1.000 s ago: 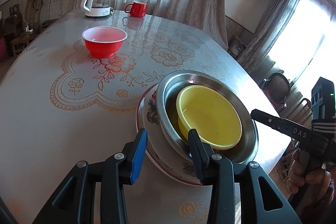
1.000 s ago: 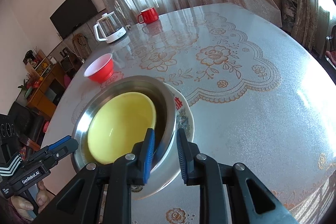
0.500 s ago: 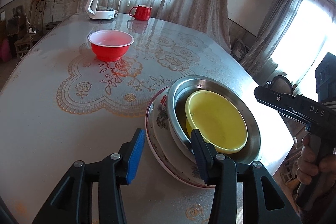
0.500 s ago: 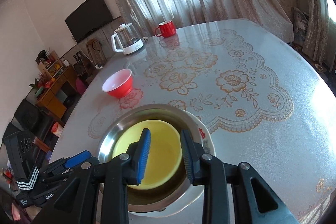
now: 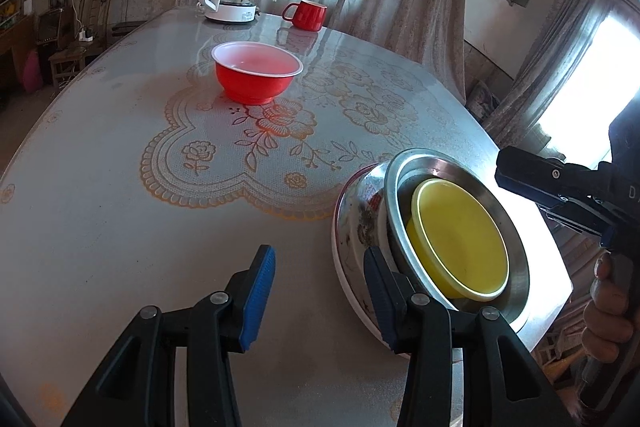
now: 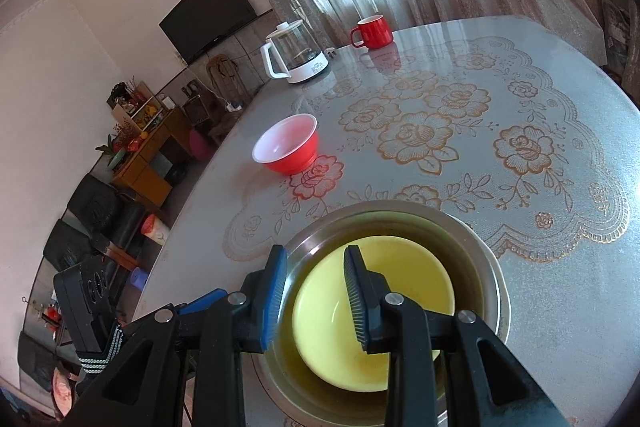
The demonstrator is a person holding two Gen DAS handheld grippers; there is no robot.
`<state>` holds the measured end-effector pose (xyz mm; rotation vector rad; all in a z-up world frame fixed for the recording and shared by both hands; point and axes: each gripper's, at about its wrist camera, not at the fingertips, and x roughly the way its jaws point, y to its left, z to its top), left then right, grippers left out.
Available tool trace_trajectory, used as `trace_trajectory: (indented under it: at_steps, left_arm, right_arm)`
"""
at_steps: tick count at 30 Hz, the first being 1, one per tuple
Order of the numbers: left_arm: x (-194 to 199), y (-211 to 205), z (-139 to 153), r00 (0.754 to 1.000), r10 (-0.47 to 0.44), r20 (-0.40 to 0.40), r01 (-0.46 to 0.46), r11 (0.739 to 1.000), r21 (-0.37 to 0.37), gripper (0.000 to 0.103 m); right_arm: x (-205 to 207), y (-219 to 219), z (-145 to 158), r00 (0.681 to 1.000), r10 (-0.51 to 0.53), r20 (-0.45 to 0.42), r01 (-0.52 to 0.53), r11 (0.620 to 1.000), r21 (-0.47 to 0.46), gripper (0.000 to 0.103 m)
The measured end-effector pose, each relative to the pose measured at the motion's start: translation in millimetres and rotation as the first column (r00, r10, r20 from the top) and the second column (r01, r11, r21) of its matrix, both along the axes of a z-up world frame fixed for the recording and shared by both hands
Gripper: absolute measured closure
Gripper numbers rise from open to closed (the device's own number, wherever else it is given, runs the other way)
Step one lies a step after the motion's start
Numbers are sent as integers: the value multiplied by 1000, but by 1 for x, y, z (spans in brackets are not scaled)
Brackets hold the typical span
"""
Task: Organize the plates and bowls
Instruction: 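Move both grippers over to the red-and-white bowl on the table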
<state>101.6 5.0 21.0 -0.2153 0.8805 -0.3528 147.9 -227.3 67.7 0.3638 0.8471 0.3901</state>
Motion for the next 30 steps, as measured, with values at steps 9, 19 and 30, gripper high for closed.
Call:
trace_trajectory:
  at_steps: [9, 19, 30]
  left_arm:
    - [15, 19, -17, 995, 61, -81, -62, 998, -11, 50]
    - [32, 47, -27, 986, 109, -128, -119, 990, -71, 48]
    - [69, 66, -19, 976, 159, -146, -168, 985, -48, 45]
  right_arm:
    - [30, 16, -5, 994, 69, -82, -61, 994, 95, 73]
    - [62, 34, -15, 985, 88, -150, -66, 988, 143, 73]
    - [107, 42, -21, 974, 97, -206, -66, 986, 152, 75]
